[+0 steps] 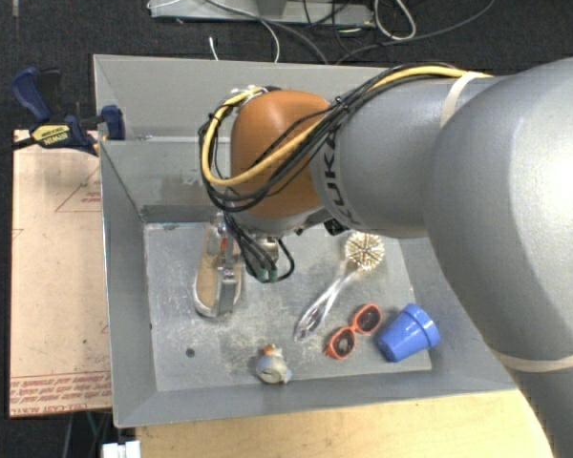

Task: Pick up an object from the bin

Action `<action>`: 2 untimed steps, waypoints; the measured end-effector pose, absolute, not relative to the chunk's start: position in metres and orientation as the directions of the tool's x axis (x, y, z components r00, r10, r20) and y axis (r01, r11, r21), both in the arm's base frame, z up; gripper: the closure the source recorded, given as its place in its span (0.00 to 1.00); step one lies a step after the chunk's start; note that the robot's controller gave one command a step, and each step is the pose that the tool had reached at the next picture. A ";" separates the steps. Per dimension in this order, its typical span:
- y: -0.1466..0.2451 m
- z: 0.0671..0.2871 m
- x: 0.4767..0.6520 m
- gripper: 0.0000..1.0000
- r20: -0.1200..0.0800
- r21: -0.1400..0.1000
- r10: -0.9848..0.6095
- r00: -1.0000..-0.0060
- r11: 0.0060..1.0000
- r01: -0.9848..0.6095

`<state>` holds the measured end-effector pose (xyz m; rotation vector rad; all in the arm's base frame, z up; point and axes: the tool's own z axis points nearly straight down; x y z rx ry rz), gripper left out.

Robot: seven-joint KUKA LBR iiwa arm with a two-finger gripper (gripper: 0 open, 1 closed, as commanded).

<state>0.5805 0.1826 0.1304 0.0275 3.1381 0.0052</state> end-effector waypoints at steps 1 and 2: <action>0.182 0.115 0.605 0.00 -0.004 0.005 0.166 -0.986 0.986 0.166; 0.182 0.110 0.598 0.00 -0.008 0.006 0.212 -0.977 0.977 0.212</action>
Offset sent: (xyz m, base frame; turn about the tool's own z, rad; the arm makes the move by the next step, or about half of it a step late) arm -0.0226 0.0028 -0.0285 0.0636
